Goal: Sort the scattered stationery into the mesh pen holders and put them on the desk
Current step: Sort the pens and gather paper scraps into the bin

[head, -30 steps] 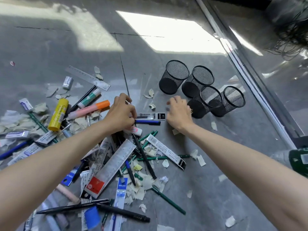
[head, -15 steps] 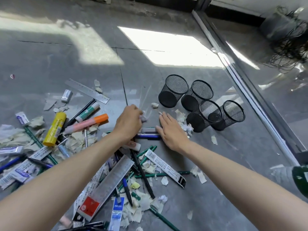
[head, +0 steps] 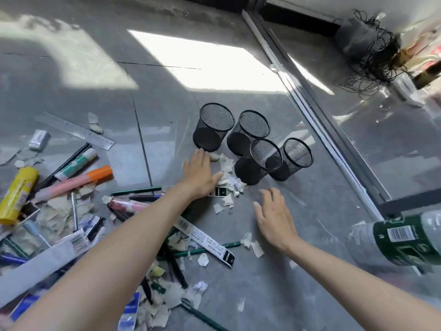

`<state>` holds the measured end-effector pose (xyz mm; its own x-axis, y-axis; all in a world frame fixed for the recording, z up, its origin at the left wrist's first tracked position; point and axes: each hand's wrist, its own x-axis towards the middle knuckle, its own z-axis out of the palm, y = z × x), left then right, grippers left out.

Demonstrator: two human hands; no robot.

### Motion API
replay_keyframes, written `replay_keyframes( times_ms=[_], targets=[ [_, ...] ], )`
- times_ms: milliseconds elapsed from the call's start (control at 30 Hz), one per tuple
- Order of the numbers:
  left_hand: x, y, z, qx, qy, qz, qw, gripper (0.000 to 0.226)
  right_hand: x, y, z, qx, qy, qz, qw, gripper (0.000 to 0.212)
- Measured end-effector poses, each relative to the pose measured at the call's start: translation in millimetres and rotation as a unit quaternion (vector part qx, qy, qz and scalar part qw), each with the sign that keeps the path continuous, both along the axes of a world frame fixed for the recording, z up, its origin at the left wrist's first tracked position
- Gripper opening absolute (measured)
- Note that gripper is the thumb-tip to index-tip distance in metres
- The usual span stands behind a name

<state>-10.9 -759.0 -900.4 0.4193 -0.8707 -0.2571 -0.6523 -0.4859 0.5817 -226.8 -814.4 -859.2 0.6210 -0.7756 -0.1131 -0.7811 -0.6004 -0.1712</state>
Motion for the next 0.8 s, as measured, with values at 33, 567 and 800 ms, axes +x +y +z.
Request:
replay_keyframes(
  times_ms=[33, 567, 800],
  targets=[
    [-11.3, -4.7, -0.1, -0.030, 0.027, -0.004, 0.999, 0.070, -6.3, -5.3, -1.0, 0.028, -0.003, -0.038, 0.999, 0.041],
    [-69.4, 12.5, 3.4, -0.081, 0.009, -0.284, 0.955, 0.035, 3.1, 22.2, -6.7, 0.068, -0.125, -0.040, 0.989, 0.034],
    [-47.0, 69.9, 11.6, -0.188, -0.052, -0.216, 0.957, 0.029, 19.6, 35.4, -10.4, 0.148, -0.044, 0.081, 0.985, 0.048]
  ],
)
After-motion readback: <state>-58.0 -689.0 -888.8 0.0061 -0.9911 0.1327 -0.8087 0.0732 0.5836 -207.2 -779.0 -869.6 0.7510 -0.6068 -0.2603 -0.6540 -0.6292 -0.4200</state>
